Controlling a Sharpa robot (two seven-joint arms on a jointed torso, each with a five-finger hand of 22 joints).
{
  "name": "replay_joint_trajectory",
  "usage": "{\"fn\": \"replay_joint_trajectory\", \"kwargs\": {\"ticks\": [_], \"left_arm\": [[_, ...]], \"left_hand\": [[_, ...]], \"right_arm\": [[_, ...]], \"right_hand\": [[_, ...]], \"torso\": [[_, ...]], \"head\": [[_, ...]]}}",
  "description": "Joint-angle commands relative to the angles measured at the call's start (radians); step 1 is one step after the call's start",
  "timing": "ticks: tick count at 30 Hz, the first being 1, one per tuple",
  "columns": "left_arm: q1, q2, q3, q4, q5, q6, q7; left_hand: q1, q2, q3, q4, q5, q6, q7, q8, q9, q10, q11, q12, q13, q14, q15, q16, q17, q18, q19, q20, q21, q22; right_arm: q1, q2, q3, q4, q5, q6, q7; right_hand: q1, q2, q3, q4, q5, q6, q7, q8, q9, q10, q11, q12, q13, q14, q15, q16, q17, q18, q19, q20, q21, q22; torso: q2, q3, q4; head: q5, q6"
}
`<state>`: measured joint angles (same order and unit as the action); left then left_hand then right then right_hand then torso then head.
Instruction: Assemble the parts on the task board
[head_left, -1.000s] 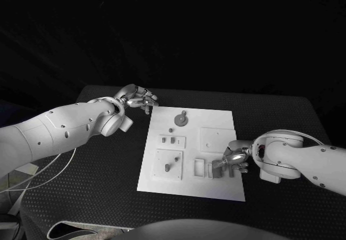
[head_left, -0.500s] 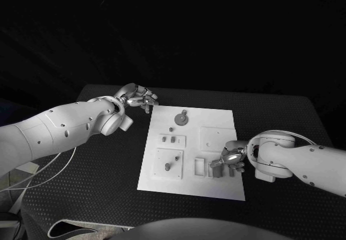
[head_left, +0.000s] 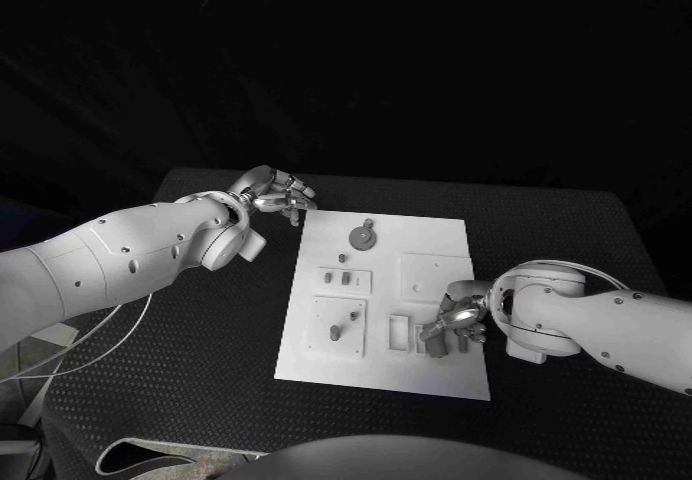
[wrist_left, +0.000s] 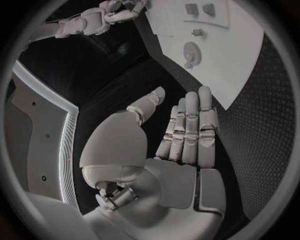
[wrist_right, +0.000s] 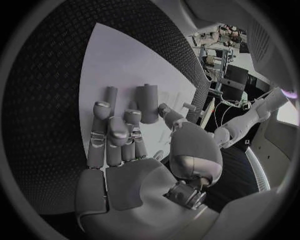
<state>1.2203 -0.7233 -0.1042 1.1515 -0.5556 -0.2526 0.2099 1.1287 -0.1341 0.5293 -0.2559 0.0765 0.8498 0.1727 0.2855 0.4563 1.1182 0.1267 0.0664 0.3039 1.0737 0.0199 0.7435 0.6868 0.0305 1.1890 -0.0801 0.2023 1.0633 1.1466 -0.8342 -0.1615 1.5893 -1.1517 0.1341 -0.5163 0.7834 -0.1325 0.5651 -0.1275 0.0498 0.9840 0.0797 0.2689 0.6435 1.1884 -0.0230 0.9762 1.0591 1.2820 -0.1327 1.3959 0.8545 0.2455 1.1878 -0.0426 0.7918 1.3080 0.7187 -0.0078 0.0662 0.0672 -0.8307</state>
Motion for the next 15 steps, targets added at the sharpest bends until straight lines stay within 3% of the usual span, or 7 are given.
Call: {"fn": "replay_joint_trajectory", "kwargs": {"ticks": [1,5,9,15], "left_arm": [[0.001,0.001,0.001,0.004,0.001,0.010,0.005],[0.001,0.001,0.001,0.003,0.001,0.010,0.005],[0.001,0.001,0.001,0.003,0.001,0.010,0.005],[0.001,-0.001,0.001,0.003,0.001,0.011,0.003]], "left_hand": [[-0.010,0.000,-0.003,0.004,-0.001,-0.001,0.009,0.005,-0.001,-0.006,0.000,0.003,-0.001,0.007,-0.002,-0.005,0.002,0.052,0.007,-0.001,-0.003,0.001],[-0.011,0.001,-0.003,0.004,-0.001,-0.001,0.009,0.006,-0.001,-0.006,0.000,0.003,-0.001,0.007,-0.002,-0.005,0.002,0.052,0.007,-0.001,-0.004,0.001],[-0.011,0.001,-0.003,0.004,-0.001,-0.001,0.009,0.006,-0.001,-0.006,0.000,0.003,-0.001,0.007,-0.002,-0.005,0.002,0.052,0.007,-0.001,-0.004,0.001],[-0.011,0.001,-0.003,0.005,-0.001,-0.001,0.009,0.006,-0.001,-0.006,0.000,0.003,-0.001,0.007,-0.003,-0.005,0.003,0.052,0.007,-0.001,-0.004,0.001]], "right_arm": [[-0.010,0.004,-0.008,-0.002,-0.042,-0.004,-0.014],[-0.010,0.003,-0.008,-0.001,-0.042,-0.012,-0.011],[-0.010,0.001,-0.008,-0.007,-0.006,-0.033,0.000],[-0.009,-0.013,-0.008,-0.001,0.082,-0.061,0.007]], "right_hand": [[0.039,0.045,0.003,-0.059,-0.001,-0.002,0.011,-0.011,-0.006,0.001,0.000,0.005,-0.001,0.002,0.002,0.000,0.001,0.016,-0.003,-0.001,0.008,0.020],[0.086,0.106,0.010,-0.155,-0.001,0.015,0.007,-0.005,-0.003,0.009,-0.003,0.009,-0.004,0.005,0.000,0.002,0.001,0.016,0.000,0.004,0.011,0.019],[0.094,0.132,0.011,-0.164,-0.001,0.026,0.005,-0.001,-0.001,0.013,-0.005,0.011,-0.005,0.006,-0.001,0.004,0.002,0.016,0.001,0.007,0.013,0.019],[0.090,0.151,0.002,-0.165,-0.001,0.044,0.000,0.006,0.002,0.022,-0.009,0.014,-0.007,0.009,-0.004,0.010,0.004,0.016,0.003,0.011,0.017,0.020]], "torso": [[0.000,0.0001,-0.0002],[0.000,0.0004,-0.0003],[0.000,0.0003,-0.0002],[0.000,0.0002,0.0002]], "head": [[0.000,0.000],[0.001,-0.001],[0.000,0.000],[0.000,0.001]]}}
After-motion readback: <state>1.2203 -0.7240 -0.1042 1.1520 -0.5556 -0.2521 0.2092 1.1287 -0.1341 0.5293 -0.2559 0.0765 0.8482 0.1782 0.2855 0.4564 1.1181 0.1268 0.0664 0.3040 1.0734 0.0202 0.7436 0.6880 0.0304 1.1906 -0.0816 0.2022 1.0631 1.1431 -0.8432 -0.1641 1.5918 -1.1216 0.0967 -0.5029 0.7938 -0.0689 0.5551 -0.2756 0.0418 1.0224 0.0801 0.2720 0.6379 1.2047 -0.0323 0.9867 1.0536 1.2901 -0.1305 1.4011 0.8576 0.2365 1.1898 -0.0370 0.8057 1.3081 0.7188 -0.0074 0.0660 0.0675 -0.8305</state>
